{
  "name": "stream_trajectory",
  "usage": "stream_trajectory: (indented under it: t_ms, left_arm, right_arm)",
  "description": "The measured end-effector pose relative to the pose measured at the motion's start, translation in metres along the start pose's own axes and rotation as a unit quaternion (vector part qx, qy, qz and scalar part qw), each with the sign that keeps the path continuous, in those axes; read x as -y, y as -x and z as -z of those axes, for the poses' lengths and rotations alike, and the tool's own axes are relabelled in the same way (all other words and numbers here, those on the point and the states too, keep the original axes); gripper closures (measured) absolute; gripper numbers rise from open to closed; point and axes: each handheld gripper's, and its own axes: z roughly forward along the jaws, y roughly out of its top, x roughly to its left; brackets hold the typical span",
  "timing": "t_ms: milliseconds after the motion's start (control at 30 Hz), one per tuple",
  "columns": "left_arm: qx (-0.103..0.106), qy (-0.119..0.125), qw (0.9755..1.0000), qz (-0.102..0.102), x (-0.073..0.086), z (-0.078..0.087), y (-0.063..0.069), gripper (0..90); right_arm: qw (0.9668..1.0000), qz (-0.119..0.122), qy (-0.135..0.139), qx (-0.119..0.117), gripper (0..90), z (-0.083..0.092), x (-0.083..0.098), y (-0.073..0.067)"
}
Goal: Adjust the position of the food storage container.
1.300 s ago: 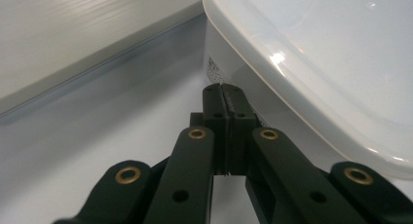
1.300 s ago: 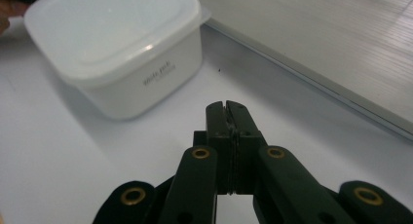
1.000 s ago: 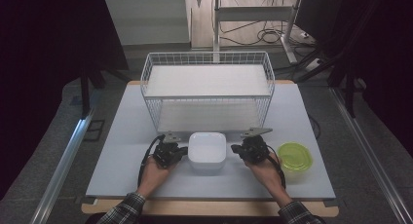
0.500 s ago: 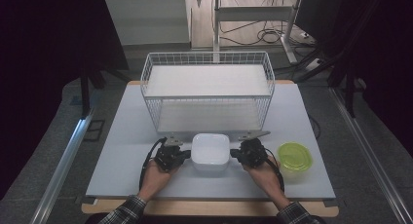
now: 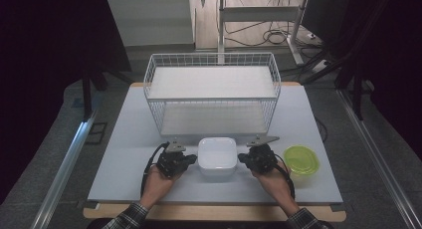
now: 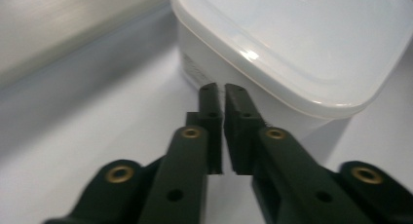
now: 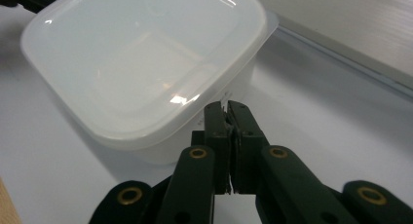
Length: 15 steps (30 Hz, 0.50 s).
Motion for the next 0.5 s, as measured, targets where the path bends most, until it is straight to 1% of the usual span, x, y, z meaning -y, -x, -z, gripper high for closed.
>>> stream_trajectory:
  t_ms: [33,67,200,300,333,400,467,500]
  left_arm:
    - [-0.001,0.011,0.9999,-0.003,0.002,0.008,-0.002,77.1]
    - [-0.003,0.014,0.9999,-0.004,0.002,0.01,-0.002,73.5]
    - [-0.015,0.019,0.9994,-0.024,0.006,0.022,0.0,52.6]
    - [-0.011,0.022,0.9991,-0.035,0.009,0.027,0.001,37.0]
    - [-0.008,0.023,0.999,-0.037,0.009,0.027,0.001,32.6]
    - [0.003,0.02,0.9992,-0.034,0.012,0.027,-0.001,23.3]
    - [0.003,0.02,0.9993,-0.032,0.014,0.027,-0.001,17.9]
    - [0.003,0.014,0.9994,-0.031,0.016,0.027,-0.001,14.8]
  right_arm:
    - [1.0,0.001,0.007,0.005,83.8,0.006,0.002,0.001]
    - [0.9999,0.001,0.01,0.006,82.3,0.009,0.003,0.002]
    - [0.9997,-0.004,0.025,0.007,72.3,0.018,0.005,0.004]
    - [0.9992,-0.004,0.039,0.008,61.7,0.023,0.005,0.005]
    - [0.9991,-0.003,0.042,0.008,58.4,0.025,0.006,0.004]
    - [0.999,-0.003,0.044,0.004,54.1,0.027,0.006,0.004]
    - [0.9989,-0.001,0.047,0.002,47.5,0.029,0.008,0.002]
    - [0.9988,0.0,0.05,0.0,44.6,0.029,0.008,0.002]
